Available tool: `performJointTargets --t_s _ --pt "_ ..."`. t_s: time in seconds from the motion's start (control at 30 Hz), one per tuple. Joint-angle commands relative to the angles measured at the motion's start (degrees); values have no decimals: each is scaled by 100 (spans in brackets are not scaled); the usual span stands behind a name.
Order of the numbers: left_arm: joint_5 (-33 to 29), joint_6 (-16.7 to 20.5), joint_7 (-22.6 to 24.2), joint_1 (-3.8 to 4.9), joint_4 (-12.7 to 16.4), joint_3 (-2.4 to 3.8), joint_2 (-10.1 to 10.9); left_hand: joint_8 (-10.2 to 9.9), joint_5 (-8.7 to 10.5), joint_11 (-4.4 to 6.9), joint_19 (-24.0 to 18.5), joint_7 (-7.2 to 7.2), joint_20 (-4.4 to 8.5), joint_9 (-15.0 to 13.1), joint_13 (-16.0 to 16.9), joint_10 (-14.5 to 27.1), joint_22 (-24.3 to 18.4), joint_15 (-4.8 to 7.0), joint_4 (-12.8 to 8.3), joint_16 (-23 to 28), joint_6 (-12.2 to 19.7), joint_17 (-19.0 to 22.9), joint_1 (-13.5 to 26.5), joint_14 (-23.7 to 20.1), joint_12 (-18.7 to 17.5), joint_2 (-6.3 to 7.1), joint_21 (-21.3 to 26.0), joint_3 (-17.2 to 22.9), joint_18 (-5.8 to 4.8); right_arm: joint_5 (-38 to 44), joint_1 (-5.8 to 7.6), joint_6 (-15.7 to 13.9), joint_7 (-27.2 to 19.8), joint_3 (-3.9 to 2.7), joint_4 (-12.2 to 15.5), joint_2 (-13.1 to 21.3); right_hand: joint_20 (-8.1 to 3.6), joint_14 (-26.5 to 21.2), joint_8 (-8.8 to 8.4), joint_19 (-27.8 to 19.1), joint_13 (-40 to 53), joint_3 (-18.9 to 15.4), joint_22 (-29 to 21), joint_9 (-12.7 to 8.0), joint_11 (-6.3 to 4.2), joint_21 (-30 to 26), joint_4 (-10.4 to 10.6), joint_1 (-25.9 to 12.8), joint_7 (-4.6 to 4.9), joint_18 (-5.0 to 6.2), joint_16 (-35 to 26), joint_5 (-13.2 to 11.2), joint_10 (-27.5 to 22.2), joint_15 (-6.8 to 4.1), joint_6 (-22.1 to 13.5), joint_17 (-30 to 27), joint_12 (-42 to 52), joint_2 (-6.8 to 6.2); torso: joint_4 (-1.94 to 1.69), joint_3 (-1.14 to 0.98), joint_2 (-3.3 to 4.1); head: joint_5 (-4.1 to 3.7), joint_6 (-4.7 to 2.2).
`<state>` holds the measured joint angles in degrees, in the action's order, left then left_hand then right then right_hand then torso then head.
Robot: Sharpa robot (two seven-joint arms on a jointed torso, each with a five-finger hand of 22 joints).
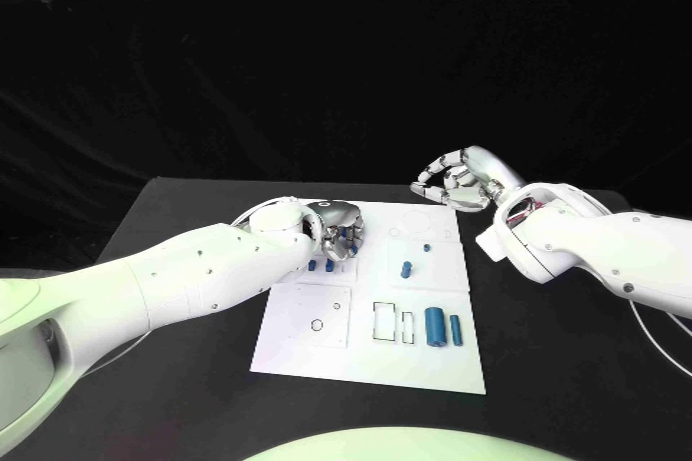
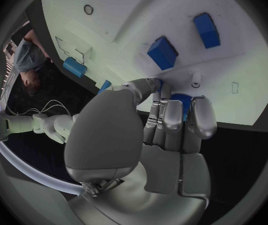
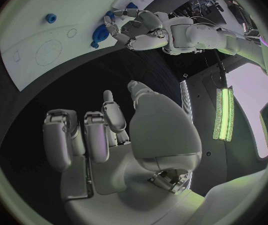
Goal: Assemble the parts on the task board
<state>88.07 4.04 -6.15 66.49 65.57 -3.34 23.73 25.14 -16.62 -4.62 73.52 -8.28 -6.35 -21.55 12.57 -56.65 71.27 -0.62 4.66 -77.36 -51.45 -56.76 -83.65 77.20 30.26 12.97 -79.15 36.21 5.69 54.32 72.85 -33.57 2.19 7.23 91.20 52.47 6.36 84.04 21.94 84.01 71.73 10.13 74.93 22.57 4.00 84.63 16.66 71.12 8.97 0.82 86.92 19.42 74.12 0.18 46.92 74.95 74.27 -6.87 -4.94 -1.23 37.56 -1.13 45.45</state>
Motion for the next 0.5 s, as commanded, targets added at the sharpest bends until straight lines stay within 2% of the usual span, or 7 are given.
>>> performJointTargets --t_s 0.03,0.33,0.5 --pt "-35 -9 87 -31 -10 -19 -9 -1 35 13 68 3 17 -2 -24 -89 46 11 -32 -29 -64 -7 35 66 -57 -38 -49 28 -83 35 -3 27 -28 0 6 -5 -24 400 20 231 5 19 1126 -8 10 -17 -4 -43 -21 73 -24 38 -19 -21 0 660 -17 -1 0 -2 -4 -3 -3" --pt "-110 237 149 -35 10 -18 20 -64 42 10 106 0 27 25 -62 -147 88 12 -60 -64 -98 -58 83 112 -155 -16 -76 24 -94 40 -3 24 -25 0 5 -2 -25 401 23 234 13 22 1129 -8 9 -13 -4 -41 -22 72 -23 39 -11 -21 2 663 -10 1 -4 -3 -6 -2 -26" --pt "-175 394 176 -40 101 -1 106 -96 42 3 103 -6 26 38 -79 -165 84 7 -65 -65 -107 -46 114 117 -203 -2 -74 19 -93 42 -3 23 -25 0 0 0 -25 401 23 234 13 22 1129 -8 9 -13 -4 -41 -22 72 -23 39 -11 -21 2 663 -10 1 0 -2 -8 1 -50"
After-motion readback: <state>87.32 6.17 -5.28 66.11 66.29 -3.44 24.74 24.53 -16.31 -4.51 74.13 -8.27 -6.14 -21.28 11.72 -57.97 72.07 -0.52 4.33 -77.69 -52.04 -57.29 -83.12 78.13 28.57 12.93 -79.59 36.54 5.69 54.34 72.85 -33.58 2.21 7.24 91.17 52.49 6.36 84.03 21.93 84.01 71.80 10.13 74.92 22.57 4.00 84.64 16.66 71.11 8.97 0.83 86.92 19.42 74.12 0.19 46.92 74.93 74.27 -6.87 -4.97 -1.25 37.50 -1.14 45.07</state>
